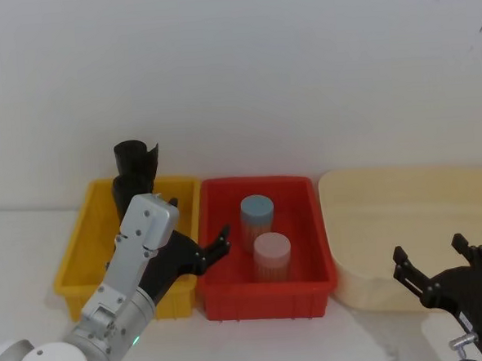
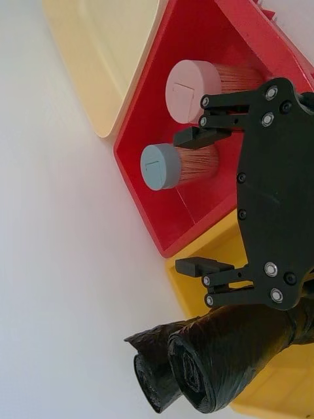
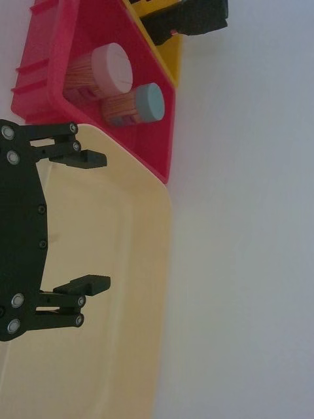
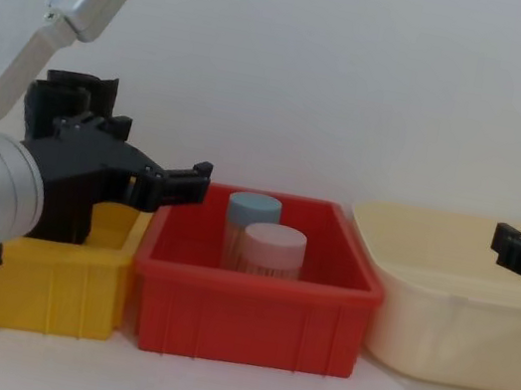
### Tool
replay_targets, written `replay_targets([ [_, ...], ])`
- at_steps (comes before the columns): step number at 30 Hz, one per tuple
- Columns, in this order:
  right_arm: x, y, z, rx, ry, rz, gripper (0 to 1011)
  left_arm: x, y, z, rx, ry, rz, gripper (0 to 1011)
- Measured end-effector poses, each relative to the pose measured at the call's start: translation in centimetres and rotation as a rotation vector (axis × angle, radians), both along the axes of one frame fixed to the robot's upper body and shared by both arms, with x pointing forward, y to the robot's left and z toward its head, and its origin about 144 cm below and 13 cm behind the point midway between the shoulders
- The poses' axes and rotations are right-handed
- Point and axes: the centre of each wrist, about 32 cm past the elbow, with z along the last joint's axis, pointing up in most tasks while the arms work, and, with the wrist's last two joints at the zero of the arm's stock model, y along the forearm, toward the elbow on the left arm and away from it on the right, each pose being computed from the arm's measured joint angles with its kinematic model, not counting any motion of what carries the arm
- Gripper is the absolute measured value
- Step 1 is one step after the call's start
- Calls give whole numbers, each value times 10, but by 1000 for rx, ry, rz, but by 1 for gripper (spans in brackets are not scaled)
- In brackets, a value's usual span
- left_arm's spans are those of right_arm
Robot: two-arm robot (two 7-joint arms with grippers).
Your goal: Pick up the garbage bag with the one hand and transfer it to the other hand.
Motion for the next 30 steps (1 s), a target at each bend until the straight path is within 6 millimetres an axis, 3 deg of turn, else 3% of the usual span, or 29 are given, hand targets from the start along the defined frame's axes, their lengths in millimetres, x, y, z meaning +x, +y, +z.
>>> replay_targets([
  [30, 0, -1, 0, -1, 2, 1, 1002, 0, 0, 0, 0, 0, 0, 1000],
])
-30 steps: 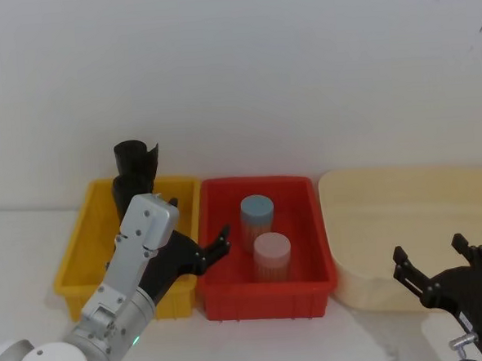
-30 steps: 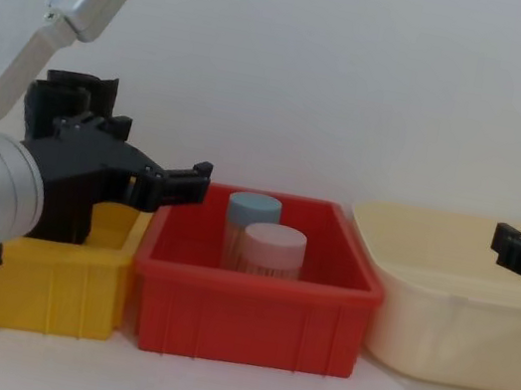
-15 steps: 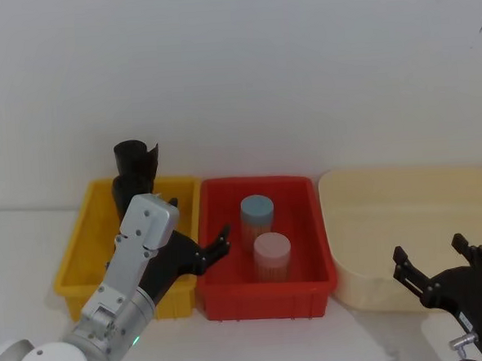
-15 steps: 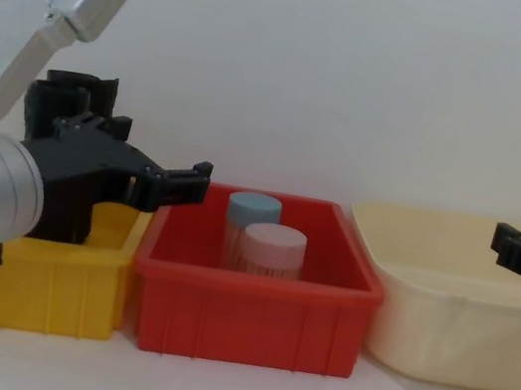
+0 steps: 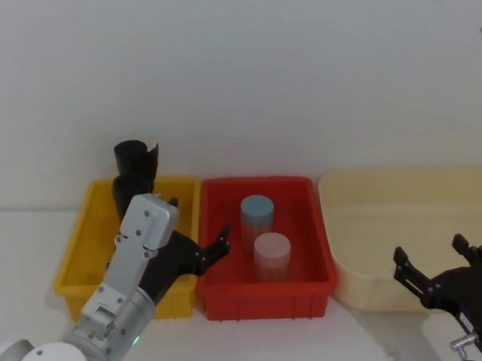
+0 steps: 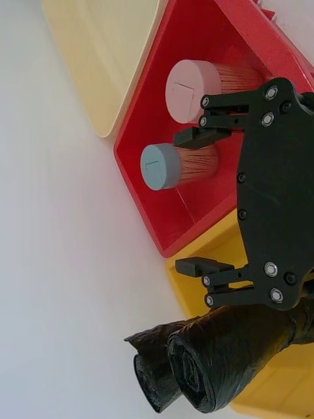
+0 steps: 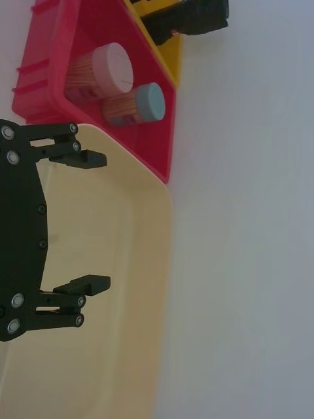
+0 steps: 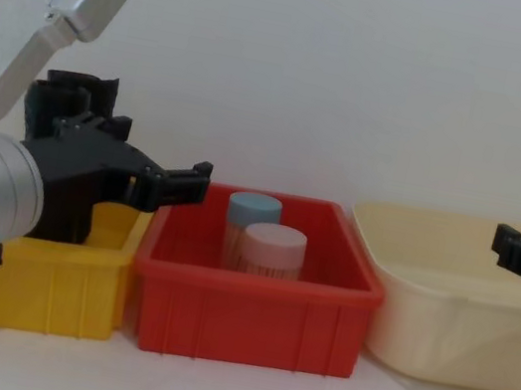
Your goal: Pick up the garbage bag with the one hand and transfer it to the other hand.
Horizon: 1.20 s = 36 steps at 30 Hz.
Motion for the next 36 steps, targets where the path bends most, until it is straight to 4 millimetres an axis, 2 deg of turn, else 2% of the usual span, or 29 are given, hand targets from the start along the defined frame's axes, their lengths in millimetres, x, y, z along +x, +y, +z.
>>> replay_targets([
  [9, -6, -8, 6, -14, 23, 41, 1002, 0, 0, 0, 0, 0, 0, 1000],
  [18, -6, -18, 27, -51, 76, 134, 1002, 0, 0, 0, 0, 0, 0, 1000],
  [26, 7, -15, 54, -110, 124, 233, 1002, 0, 0, 0, 0, 0, 0, 1000],
  [36, 32, -2, 72, -173, 189, 313, 1002, 0, 0, 0, 0, 0, 0, 1000],
])
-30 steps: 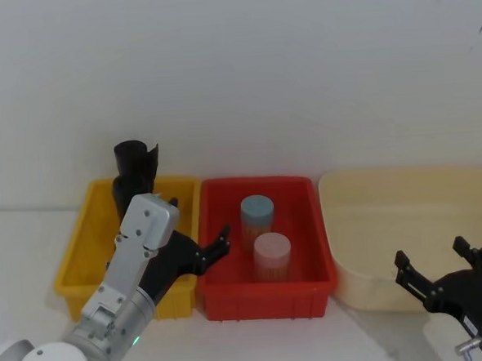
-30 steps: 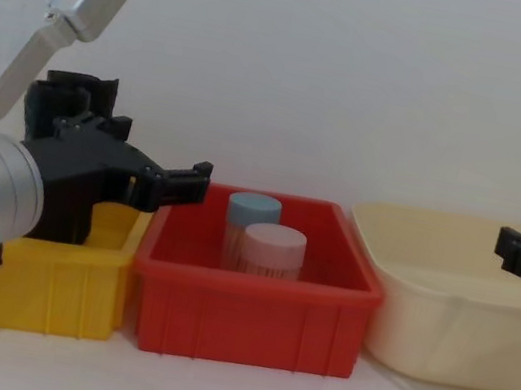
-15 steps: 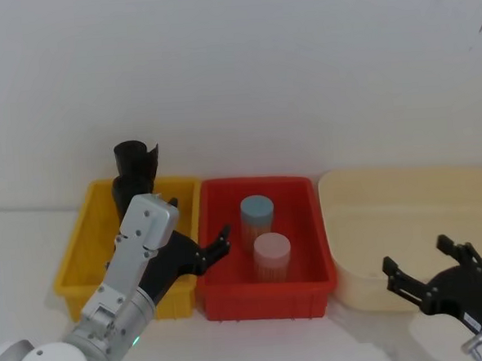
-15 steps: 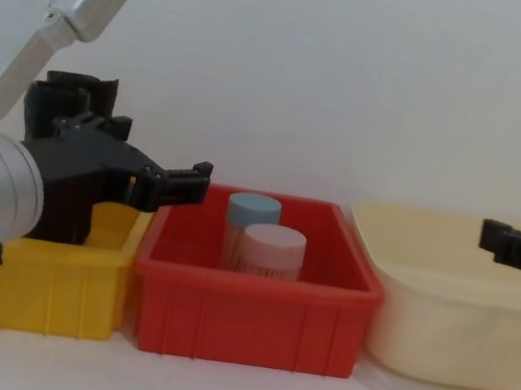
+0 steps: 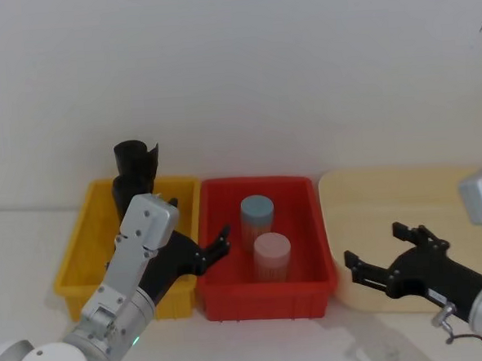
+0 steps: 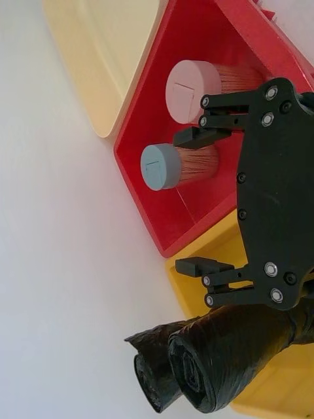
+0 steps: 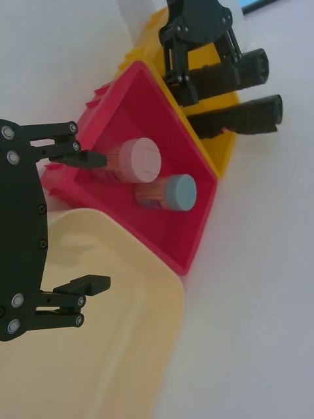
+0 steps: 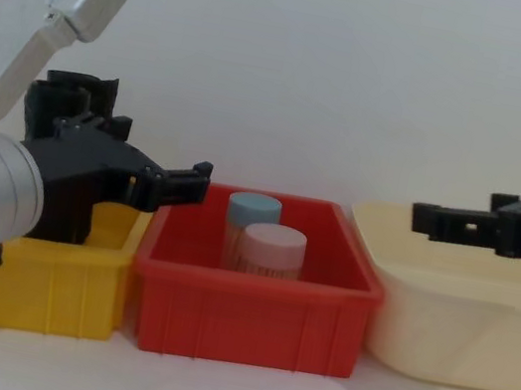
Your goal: Pick up the garbage bag with the one hand and transfer it to the other hand.
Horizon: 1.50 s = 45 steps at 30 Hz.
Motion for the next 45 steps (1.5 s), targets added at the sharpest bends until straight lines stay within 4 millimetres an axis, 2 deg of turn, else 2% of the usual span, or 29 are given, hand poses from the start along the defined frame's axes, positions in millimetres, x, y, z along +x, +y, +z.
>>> replay_targets([
  [14, 40, 26, 4, -60, 53, 83, 1002, 0, 0, 0, 0, 0, 0, 1000],
  [24, 61, 46, 2, -79, 65, 132, 1002, 0, 0, 0, 0, 0, 0, 1000],
  [45, 87, 79, -10, -95, 98, 216, 1002, 0, 0, 0, 0, 0, 0, 1000],
])
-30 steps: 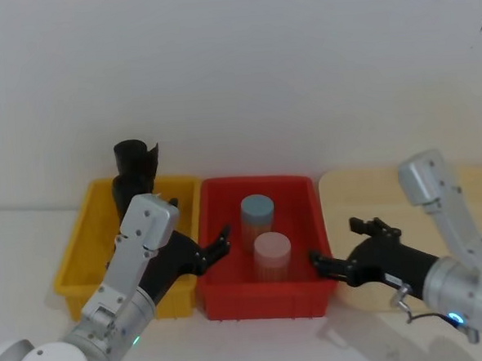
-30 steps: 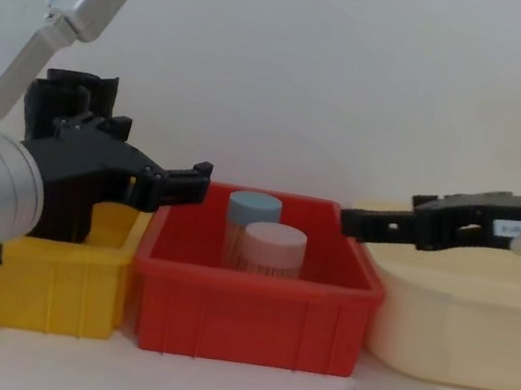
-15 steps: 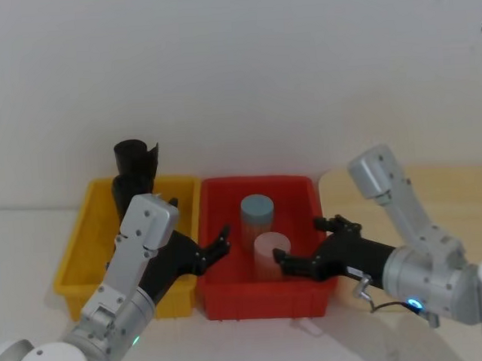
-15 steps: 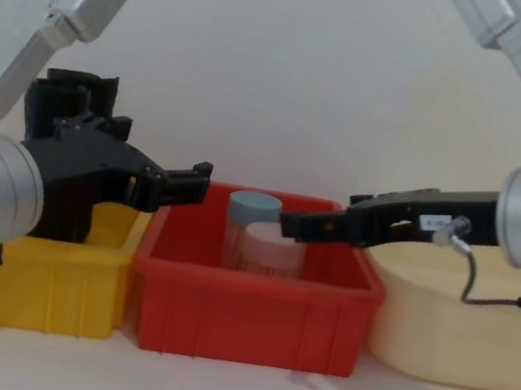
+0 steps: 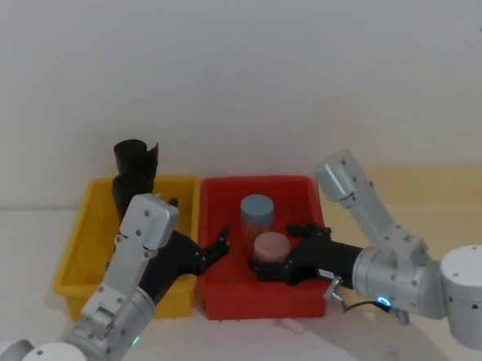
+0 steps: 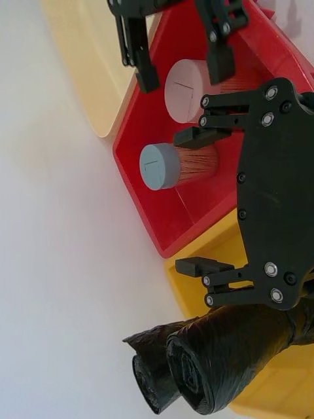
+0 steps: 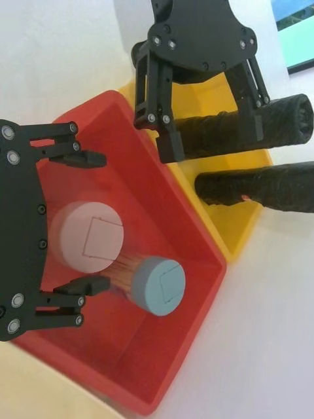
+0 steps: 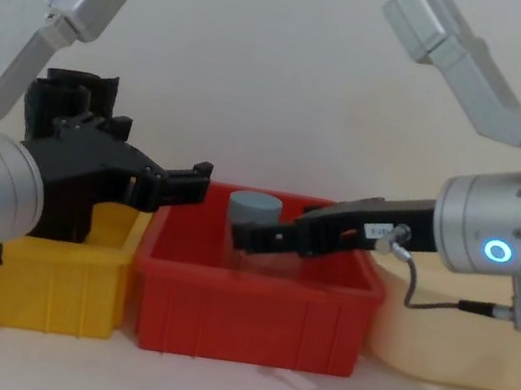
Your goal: Pick up the garbage bag with the one hand and transfer it to the other hand.
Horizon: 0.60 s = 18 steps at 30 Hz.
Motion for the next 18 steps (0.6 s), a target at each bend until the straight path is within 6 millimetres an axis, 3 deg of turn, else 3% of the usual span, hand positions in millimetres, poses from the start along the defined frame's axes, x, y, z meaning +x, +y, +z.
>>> replay_targets([
  [9, 12, 8, -5, -6, 9, 0, 993, 0, 0, 0, 0, 0, 0, 1000],
  [18, 19, 11, -8, -10, 12, -2, 786, 0, 0, 0, 0, 0, 0, 1000],
])
